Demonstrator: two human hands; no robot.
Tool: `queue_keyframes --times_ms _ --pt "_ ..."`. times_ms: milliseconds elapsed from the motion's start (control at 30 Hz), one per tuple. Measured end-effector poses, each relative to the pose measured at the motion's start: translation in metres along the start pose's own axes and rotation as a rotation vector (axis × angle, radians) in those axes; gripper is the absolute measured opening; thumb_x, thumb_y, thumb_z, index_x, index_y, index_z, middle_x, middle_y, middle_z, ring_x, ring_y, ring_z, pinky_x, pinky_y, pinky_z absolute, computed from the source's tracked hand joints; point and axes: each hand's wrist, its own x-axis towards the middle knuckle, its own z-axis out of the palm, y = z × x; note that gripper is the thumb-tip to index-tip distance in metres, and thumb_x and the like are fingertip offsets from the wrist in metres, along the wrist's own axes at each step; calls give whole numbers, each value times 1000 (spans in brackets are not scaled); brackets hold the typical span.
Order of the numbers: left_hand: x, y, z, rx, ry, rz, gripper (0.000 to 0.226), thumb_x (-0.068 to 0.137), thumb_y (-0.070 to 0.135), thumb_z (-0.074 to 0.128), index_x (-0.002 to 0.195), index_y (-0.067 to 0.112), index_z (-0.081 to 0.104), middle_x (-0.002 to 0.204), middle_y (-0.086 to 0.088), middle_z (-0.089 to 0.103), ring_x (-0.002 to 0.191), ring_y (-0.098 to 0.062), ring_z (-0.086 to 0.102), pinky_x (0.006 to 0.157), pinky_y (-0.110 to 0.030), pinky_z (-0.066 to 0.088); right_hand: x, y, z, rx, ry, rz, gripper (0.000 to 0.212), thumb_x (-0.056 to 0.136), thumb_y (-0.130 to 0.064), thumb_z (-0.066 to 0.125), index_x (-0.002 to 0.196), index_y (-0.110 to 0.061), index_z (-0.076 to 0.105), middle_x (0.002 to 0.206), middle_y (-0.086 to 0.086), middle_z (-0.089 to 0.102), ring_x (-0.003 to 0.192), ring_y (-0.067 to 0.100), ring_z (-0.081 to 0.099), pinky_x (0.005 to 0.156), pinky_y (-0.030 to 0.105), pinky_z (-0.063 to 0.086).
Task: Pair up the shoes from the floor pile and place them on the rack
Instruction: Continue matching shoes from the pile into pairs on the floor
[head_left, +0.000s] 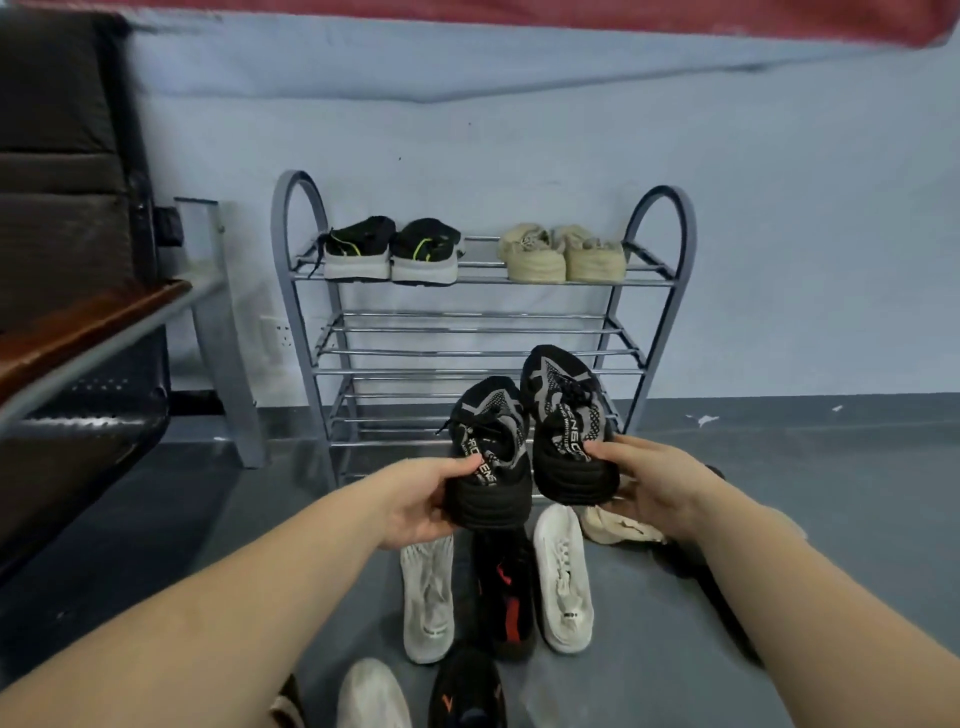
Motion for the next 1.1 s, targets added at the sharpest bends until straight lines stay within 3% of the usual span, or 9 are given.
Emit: queue_keyframes --times_ms 100,233,400,467,600,667,800,967,1100 --pt "5 1 -6 20 7 21 27 84 26 66 103 6 66 94 -7 71 91 -18 65 89 -31 52 5 -1 2 1 -4 -20 17 86 -11 66 103 -15 67 94 5 70 83 19 61 71 30 52" --pt "8 15 -19 -15 44 55 22 84 26 66 97 7 66 93 -7 68 89 -18 63 86 -30 52 19 -2 17 74 10 -46 32 84 -13 68 116 -12 63 107 10 70 86 22 64 80 36 52" --pt "22 30 -41 -84 86 86 24 82 23 68 98 5 66 98 -10 69 93 -23 65 84 -35 54 40 -5 38 205 53 -61 16 85 -10 67 98 -14 58 80 3 67 55 10 63 61 30 52" --pt "29 34 -50 -126 103 75 24 83 22 68 100 4 65 102 -12 67 96 -24 64 86 -37 53 48 -4 49 236 64 -52 15 85 -11 67 94 -17 56 78 3 67 58 12 63 55 27 49" --pt "41 42 -63 -188 134 65 19 86 22 65 98 7 63 95 -8 66 86 -20 63 81 -33 53 65 0 77 300 81 -54 16 87 -9 65 90 -19 53 88 7 67 78 19 62 67 31 49" --pt "47 47 -71 -215 142 70 23 88 23 63 105 7 63 102 -9 67 92 -22 64 74 -33 57 75 1 91 318 93 -54 14 88 -9 63 89 -20 55 87 6 66 78 18 62 64 30 50" --pt "60 53 -91 -279 195 72 28 89 25 61 111 8 62 110 -10 67 100 -24 64 73 -35 55 99 4 116 324 86 -31 9 90 -9 60 92 -18 60 80 1 68 72 14 63 49 22 51" --pt "83 62 -113 -370 289 118 31 85 24 66 112 9 63 108 -8 69 97 -22 66 74 -32 55 137 -4 135 290 98 -27 11 89 -9 62 91 -17 56 80 2 67 69 13 62 58 27 47" --pt "99 67 -125 -480 335 151 20 84 26 67 99 13 64 99 -4 70 87 -16 65 65 -26 50 168 -10 146 262 31 -25 10 90 -7 60 97 -14 59 64 -3 69 46 2 60 57 26 50"
